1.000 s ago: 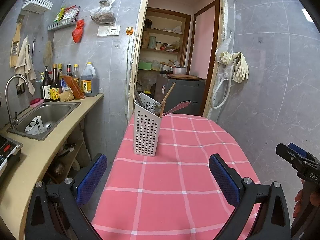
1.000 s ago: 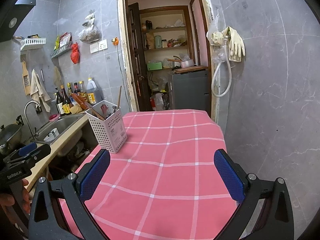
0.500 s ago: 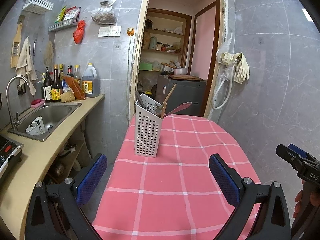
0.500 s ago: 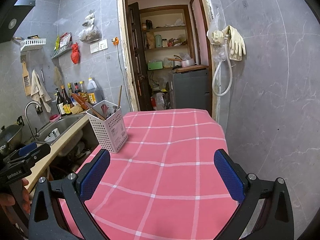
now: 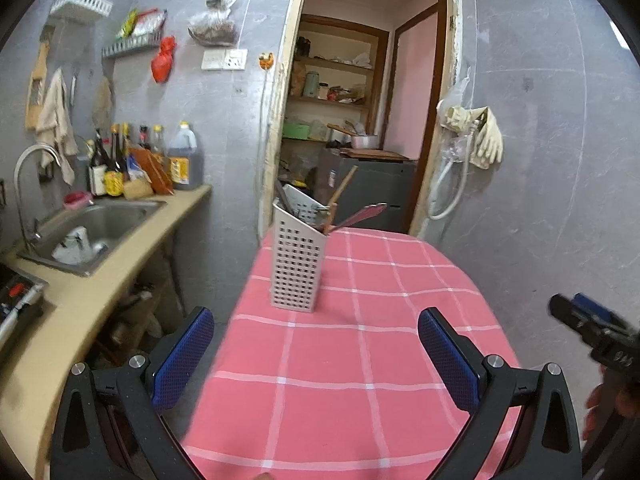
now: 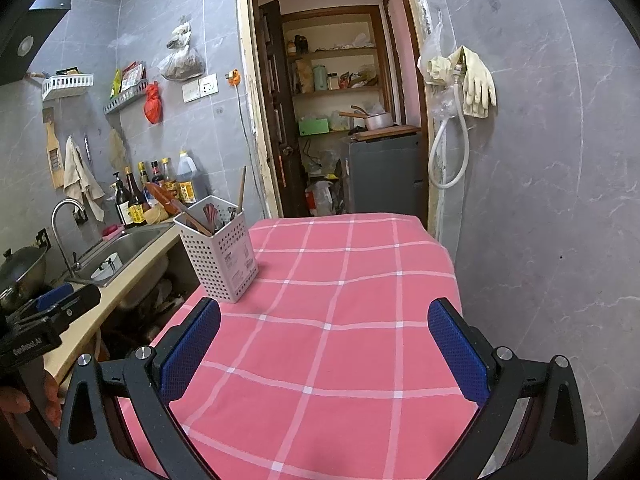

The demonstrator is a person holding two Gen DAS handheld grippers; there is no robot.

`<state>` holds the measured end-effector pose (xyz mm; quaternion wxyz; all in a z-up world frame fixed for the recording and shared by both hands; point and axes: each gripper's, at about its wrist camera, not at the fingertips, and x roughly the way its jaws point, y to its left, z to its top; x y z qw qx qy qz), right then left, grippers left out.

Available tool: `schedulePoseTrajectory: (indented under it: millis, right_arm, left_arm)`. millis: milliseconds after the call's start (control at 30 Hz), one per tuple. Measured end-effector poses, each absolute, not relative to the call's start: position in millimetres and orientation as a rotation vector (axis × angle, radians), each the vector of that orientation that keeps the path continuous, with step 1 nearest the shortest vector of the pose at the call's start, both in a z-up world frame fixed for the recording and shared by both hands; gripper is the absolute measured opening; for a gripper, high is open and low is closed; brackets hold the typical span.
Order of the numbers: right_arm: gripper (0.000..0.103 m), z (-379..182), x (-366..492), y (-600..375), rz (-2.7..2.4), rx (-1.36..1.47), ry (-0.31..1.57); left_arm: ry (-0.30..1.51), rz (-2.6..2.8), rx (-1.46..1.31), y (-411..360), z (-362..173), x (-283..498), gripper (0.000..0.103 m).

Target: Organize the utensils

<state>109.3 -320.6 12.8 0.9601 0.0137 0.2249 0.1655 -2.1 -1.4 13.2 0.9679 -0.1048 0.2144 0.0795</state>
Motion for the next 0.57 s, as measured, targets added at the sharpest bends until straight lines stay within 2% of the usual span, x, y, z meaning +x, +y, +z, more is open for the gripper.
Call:
schedulePoseTrajectory:
  millis: [567]
  right_arm:
    - [0.102,3.5,119.1,-307.2,0.354,0.028,0.515]
  left_arm:
    - [0.459,0.183,-0.171,-14.3,13.6,6.7,0.103]
